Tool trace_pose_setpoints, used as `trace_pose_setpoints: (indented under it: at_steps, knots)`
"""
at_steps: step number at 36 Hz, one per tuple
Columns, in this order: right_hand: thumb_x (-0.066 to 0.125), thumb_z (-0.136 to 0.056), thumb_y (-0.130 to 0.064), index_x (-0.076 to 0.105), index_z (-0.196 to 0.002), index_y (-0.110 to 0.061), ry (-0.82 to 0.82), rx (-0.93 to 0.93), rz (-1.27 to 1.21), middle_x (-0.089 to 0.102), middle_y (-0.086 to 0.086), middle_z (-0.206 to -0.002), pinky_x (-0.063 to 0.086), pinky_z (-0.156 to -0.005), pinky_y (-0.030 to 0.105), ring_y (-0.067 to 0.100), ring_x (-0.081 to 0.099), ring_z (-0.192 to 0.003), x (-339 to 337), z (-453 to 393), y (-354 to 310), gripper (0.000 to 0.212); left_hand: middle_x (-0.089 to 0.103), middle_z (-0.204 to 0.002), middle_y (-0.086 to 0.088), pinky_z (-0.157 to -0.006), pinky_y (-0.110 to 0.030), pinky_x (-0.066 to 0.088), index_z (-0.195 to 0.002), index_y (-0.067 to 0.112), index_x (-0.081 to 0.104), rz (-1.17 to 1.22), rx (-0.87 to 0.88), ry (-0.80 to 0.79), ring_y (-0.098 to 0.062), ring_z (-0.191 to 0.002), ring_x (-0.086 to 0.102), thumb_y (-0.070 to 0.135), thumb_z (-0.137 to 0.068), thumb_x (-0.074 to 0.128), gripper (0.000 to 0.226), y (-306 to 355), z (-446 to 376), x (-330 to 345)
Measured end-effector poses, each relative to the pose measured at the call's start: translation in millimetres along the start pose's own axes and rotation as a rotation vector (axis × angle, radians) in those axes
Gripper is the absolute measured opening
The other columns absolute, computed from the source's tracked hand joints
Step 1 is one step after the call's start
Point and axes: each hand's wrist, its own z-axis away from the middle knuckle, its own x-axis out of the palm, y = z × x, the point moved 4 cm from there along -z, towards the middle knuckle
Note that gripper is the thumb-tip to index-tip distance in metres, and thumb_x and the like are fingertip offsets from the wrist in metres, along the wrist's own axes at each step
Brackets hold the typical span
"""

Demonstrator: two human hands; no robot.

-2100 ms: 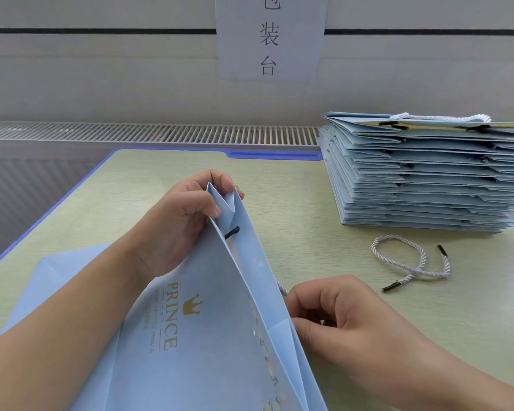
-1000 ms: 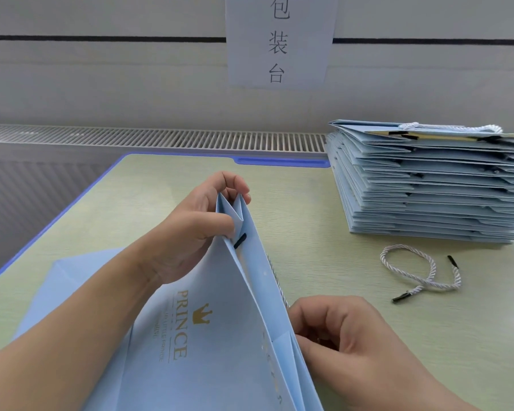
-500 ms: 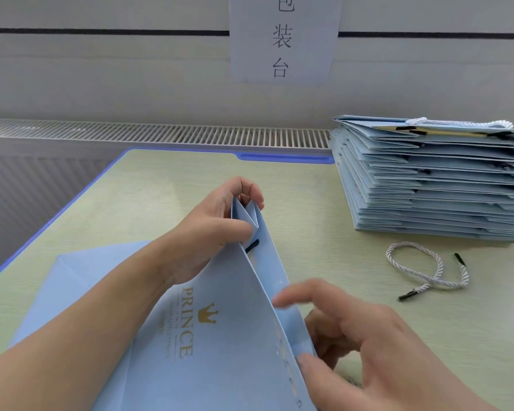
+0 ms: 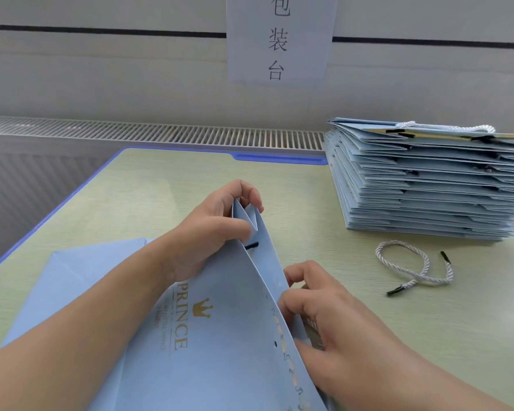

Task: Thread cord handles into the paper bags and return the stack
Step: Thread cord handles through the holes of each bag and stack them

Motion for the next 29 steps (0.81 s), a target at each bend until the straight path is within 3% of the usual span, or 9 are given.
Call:
trace_pose_setpoints:
  at_steps: [4,7,9,12,15,20,22,25,29]
  knots:
    - [0.042,-0.071,-0.048,0.05,-0.073,-0.037,0.159,-0.08,-0.013,0.023,-0.039,-0.125,0.033,-0.088,0.011,-0.009,0.031,-0.112,1,3,-2,0.014,0.042,-0.077,-0.005,-0.047,-0.023,0.035,-0.09,0.015,0.054,0.037,0.001,0.017,-0.017,-0.059,0.039,0.002,-0.056,0.044,0.038,1,0,-4]
    - [0.046,-0.077,-0.037,0.046,-0.082,-0.035,0.37,-0.255,0.108,0.039,-0.027,-0.127,0.036,-0.087,0.019,-0.002,0.036,-0.115,-10,5,-10,0.005,0.043,-0.079,-0.007,-0.049,-0.023,0.038,-0.092,0.013,0.053,0.049,0.001,0.019,-0.019,-0.06,0.041,0.002,-0.056,0.045,0.038,0,0,-6]
    - [0.047,-0.083,-0.026,0.043,-0.086,-0.032,0.446,-0.386,0.188,0.049,-0.02,-0.114,0.041,-0.078,0.025,0.004,0.045,-0.105,-20,7,-19,0.008,0.043,-0.079,-0.007,-0.048,-0.023,0.039,-0.093,0.013,0.053,0.036,0.004,0.013,-0.018,-0.058,0.041,0.003,-0.057,0.046,0.038,-1,-1,-4]
    - [0.046,-0.087,-0.023,0.043,-0.089,-0.032,0.378,-0.453,0.053,0.057,-0.016,-0.089,0.047,-0.071,0.027,0.007,0.055,-0.082,-27,10,-24,0.01,0.047,-0.076,-0.003,-0.048,-0.023,0.039,-0.095,0.013,0.053,0.032,0.008,0.006,-0.017,-0.058,0.043,0.004,-0.058,0.046,0.038,-2,-3,-3]
    - [0.048,-0.089,-0.029,0.053,-0.091,-0.03,0.25,-0.402,-0.183,0.062,-0.011,-0.083,0.045,-0.073,0.01,0.004,0.059,-0.076,-29,9,-20,0.006,0.052,-0.074,0.003,-0.046,-0.022,0.041,-0.098,0.012,0.052,0.055,0.004,0.004,-0.012,-0.056,0.048,0.004,-0.058,0.047,0.041,-2,-2,-4]
    - [0.042,-0.087,-0.049,0.055,-0.116,-0.046,0.322,-0.109,-0.248,0.063,-0.023,-0.109,0.042,-0.086,0.012,0.001,0.055,-0.11,-40,-3,10,0.032,0.052,-0.076,0.001,-0.049,-0.024,0.042,-0.097,0.011,0.052,0.119,0.018,0.021,-0.016,-0.057,0.05,0.001,-0.054,0.047,0.044,2,-1,-7]
    - [0.04,-0.09,-0.043,0.045,-0.122,-0.053,0.294,-0.024,-0.133,0.057,-0.03,-0.118,0.038,-0.093,0.012,-0.006,0.047,-0.117,-40,-8,19,0.034,0.051,-0.075,0.002,-0.051,-0.025,0.042,-0.095,0.011,0.052,0.139,0.031,0.022,-0.017,-0.058,0.049,0.001,-0.053,0.046,0.043,4,-1,-7]
    - [0.041,-0.098,-0.024,0.023,-0.136,-0.056,0.107,0.031,-0.104,0.041,-0.029,-0.137,0.026,-0.109,0.014,-0.015,0.032,-0.127,-31,-14,19,0.052,0.052,-0.075,0.002,-0.051,-0.024,0.043,-0.095,0.011,0.052,0.17,0.046,0.003,-0.016,-0.059,0.049,-0.001,-0.053,0.045,0.044,7,0,-5]
    - [0.034,-0.087,-0.013,0.009,-0.146,-0.05,-0.052,-0.03,0.022,0.034,-0.018,-0.147,0.024,-0.114,0.03,0.003,0.027,-0.136,-11,-21,12,0.074,0.051,-0.074,-0.009,-0.051,-0.027,0.046,-0.096,0.009,0.05,0.211,0.053,-0.047,-0.025,-0.06,0.053,-0.002,-0.055,0.044,0.043,8,3,1]
